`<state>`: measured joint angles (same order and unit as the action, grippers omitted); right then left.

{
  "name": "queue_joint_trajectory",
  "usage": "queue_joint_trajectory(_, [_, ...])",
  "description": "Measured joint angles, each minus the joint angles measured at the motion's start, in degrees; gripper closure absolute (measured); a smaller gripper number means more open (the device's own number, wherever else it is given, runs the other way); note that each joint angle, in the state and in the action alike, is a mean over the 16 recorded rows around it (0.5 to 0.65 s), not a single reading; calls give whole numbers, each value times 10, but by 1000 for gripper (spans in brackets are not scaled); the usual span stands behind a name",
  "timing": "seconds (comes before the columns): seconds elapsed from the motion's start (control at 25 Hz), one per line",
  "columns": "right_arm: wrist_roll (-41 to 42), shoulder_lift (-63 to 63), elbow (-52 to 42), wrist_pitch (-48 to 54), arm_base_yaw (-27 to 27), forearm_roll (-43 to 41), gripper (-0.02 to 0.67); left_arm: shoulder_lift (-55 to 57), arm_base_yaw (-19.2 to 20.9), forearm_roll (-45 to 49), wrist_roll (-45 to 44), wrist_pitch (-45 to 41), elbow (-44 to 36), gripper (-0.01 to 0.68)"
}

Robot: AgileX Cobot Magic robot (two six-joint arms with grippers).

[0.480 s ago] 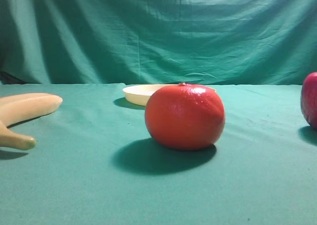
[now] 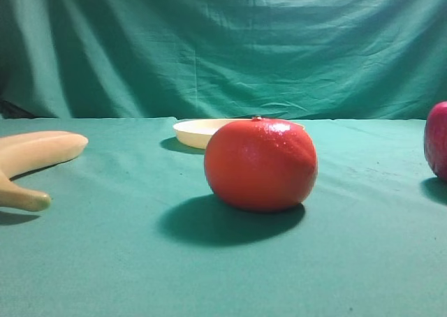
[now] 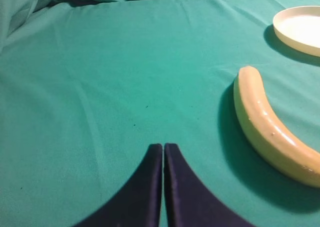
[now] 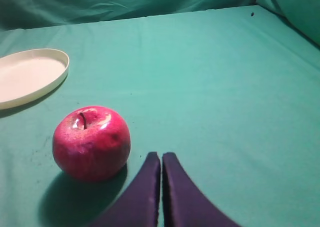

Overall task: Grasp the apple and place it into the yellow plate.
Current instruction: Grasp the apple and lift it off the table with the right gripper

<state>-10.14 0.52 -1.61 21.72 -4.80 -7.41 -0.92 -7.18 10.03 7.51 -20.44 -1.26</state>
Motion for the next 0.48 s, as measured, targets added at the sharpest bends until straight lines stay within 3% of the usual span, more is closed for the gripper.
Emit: queue_joint_trajectory(0.48, [-23,-8,4,-134,0,-7,649,0,0,0,0,0,0,673])
